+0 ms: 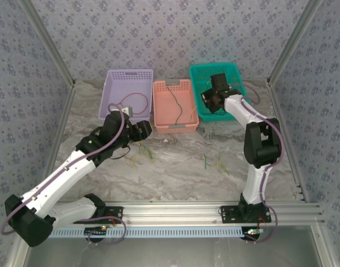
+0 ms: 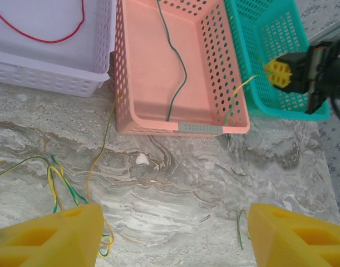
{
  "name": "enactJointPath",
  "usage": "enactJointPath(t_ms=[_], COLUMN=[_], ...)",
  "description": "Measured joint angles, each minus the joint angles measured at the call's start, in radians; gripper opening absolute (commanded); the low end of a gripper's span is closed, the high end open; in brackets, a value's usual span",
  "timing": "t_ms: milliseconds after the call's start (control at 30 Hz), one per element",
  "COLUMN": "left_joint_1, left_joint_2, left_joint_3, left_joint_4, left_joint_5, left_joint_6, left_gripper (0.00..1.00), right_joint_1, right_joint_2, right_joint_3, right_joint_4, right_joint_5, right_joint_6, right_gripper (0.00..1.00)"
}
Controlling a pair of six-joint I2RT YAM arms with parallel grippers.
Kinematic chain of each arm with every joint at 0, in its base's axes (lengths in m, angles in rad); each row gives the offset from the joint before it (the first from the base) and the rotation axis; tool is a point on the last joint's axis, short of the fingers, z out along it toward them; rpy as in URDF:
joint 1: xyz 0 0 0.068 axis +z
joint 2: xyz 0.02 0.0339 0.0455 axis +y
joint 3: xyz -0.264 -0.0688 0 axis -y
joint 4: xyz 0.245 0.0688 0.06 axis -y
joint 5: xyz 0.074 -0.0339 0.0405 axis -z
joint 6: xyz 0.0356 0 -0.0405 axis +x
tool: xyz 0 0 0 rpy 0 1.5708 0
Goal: Untangle the cables
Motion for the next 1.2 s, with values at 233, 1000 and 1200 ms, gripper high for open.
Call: enactJointPath(t_ms=[233,1000,1200], left_joint_1=[0.062,0.134,0.135], left_joint_2=[0.000,0.177,0.273], left_joint_3=[-0.011,0.451,0.451], left_joint_4=[-0.010,0.076,0.045], left_joint_5=[0.035,0.389,0.389], left_joint_6=[0.007,-0.245,-0.257], left_gripper=[0.71,0.85,0.68], right_joint_1=[0.049,0.502,0.616], right_joint_2=[-0.234,-0.520,-0.454], right_joint_3=[0.021,-0.277,-0.275], right_joint_4=[-0.002,0.179,0.156], right_joint_5=[0.090,-0.060,0.068], right_joint_6=[-0.183,-1.126,-1.209], right_gripper=[0.00,0.00,0.00])
